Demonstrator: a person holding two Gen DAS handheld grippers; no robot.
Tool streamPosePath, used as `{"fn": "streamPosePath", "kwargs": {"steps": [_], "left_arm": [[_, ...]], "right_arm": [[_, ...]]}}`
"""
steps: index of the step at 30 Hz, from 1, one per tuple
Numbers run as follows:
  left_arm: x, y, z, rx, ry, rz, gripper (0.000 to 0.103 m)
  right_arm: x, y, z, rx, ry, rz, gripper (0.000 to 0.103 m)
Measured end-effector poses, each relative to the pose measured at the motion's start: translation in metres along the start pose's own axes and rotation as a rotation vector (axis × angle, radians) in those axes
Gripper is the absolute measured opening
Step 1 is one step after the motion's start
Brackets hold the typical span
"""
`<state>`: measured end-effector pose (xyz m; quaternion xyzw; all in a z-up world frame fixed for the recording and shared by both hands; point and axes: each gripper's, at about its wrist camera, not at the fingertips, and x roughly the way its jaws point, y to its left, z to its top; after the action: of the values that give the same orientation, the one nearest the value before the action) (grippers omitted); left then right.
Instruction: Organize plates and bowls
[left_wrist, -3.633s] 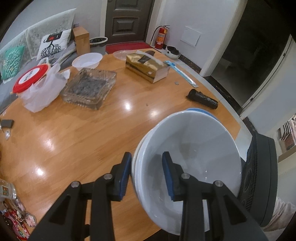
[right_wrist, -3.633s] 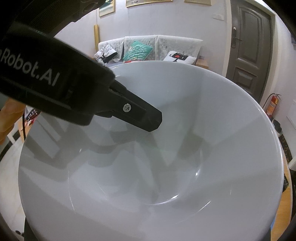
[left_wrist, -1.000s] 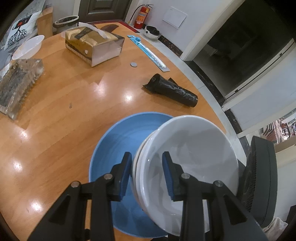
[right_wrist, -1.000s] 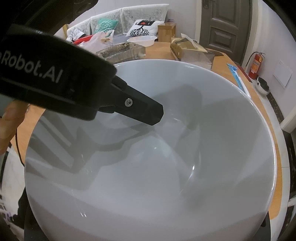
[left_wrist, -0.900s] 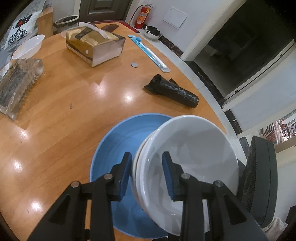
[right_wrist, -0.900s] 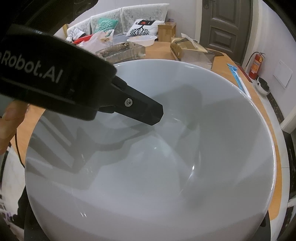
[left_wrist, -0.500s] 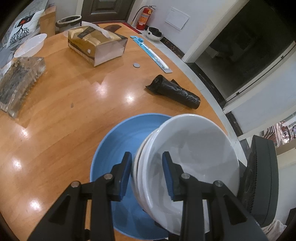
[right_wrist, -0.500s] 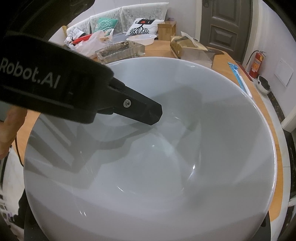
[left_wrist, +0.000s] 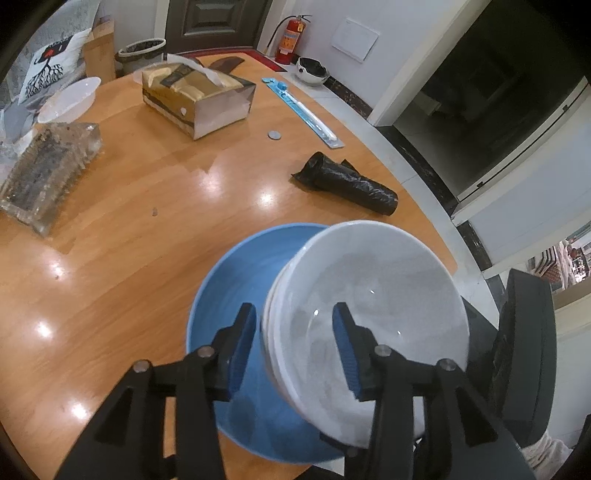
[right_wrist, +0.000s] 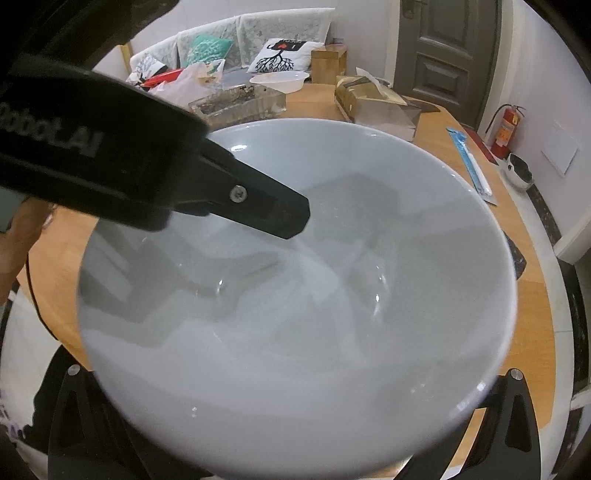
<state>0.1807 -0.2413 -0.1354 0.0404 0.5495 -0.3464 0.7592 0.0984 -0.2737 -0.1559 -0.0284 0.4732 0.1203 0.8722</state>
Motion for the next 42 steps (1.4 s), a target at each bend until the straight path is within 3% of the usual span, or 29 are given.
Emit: {"fn": "streamPosePath", "kwargs": {"steps": [4,12,20,26,36,38,42], "left_arm": [[-0.018,-0.008,-0.007,0.026,-0.026,0.039,0.054],[-0.049,-0.021,-0.018,0.053,-0.074,0.065,0.059],[-0.087,-0.034,-0.035,0.085,-0.158,0.093,0.08],[-0.118,-0.038,-0.051,0.103,-0.232,0.154,0.087],[-0.169,-0.027,-0.081,0.103,-0.378,0.261,0.09],[-0.18,-0.023,-0.088,0.092,-0.416,0.294,0.103],[-0.197,-0.015,-0.1,0.079,-0.486,0.332,0.103]], "right_arm": [[-0.008,-0.001,0.0,0.011,-0.01,-0.005,0.102],[-0.038,0.003,-0.004,0.011,-0.061,-0.02,0.102],[-0.071,0.008,-0.011,0.005,-0.119,-0.051,0.102],[-0.101,0.01,-0.012,0.009,-0.225,-0.055,0.102],[-0.133,0.035,-0.003,-0.022,-0.37,-0.018,0.102],[-0.137,0.041,-0.001,-0.03,-0.395,-0.021,0.102],[-0.146,0.053,0.004,-0.047,-0.444,-0.035,0.102]]}}
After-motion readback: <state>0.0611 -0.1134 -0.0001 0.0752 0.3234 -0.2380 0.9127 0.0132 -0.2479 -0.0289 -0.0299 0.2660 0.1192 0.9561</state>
